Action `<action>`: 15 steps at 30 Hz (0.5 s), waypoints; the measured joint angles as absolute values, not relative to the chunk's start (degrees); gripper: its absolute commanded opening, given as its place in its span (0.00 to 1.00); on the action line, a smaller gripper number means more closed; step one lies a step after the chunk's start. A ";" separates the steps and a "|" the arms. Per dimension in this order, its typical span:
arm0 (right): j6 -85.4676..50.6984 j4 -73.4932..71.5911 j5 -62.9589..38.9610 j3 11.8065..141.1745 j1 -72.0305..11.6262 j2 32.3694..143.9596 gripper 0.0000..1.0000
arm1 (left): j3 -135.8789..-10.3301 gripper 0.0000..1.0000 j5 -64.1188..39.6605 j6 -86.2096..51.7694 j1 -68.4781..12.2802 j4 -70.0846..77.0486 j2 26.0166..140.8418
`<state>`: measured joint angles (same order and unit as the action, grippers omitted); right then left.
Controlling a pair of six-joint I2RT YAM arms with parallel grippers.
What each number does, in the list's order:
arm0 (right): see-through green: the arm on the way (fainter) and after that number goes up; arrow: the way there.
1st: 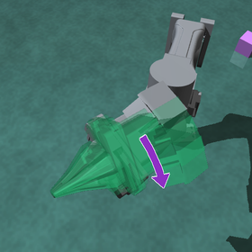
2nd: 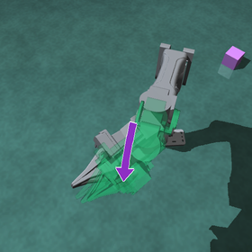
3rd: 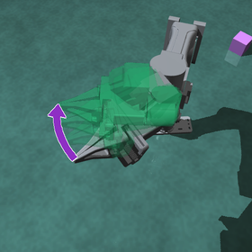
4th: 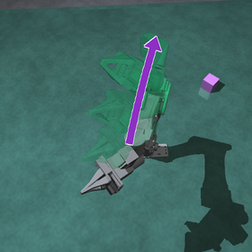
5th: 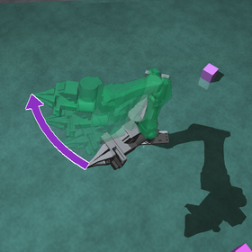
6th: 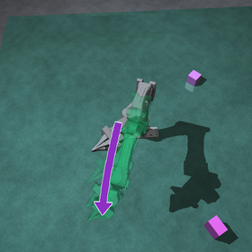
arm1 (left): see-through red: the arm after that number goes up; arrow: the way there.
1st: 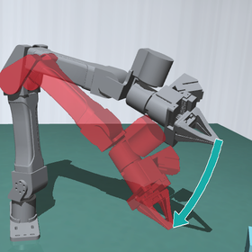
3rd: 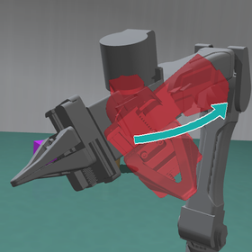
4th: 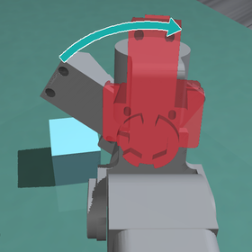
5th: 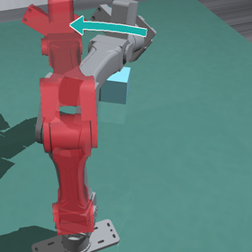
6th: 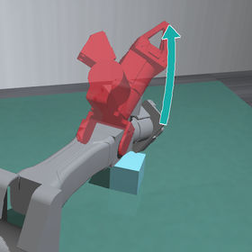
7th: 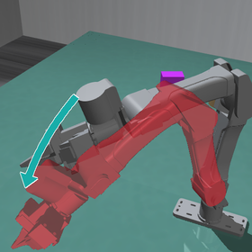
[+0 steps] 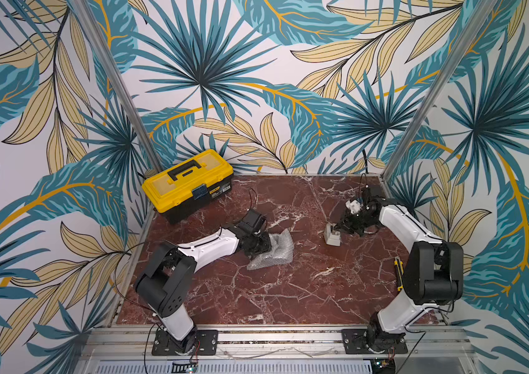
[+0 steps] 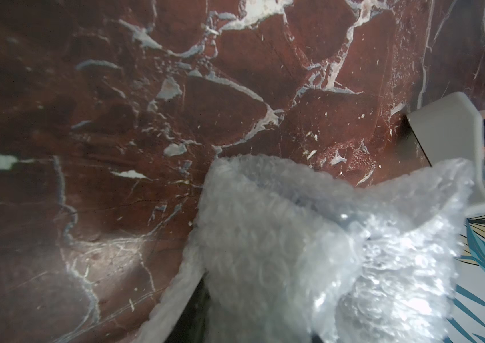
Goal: Wrap mugs in bubble wrap
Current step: Tear off the tape using the Tape Cutter.
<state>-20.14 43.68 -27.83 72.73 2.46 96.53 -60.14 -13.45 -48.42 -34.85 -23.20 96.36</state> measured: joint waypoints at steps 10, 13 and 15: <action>-20.12 44.40 -27.46 70.78 1.87 93.69 0.00 | -60.14 0.33 -13.47 -48.42 -34.85 -23.20 96.36; -20.14 44.51 -27.42 69.91 1.87 93.17 0.00 | -60.14 0.33 -13.47 -48.42 -34.85 -23.18 96.36; -20.14 44.49 -27.40 69.06 1.85 92.86 0.00 | -60.14 0.33 -13.47 -48.42 -34.87 -23.18 96.36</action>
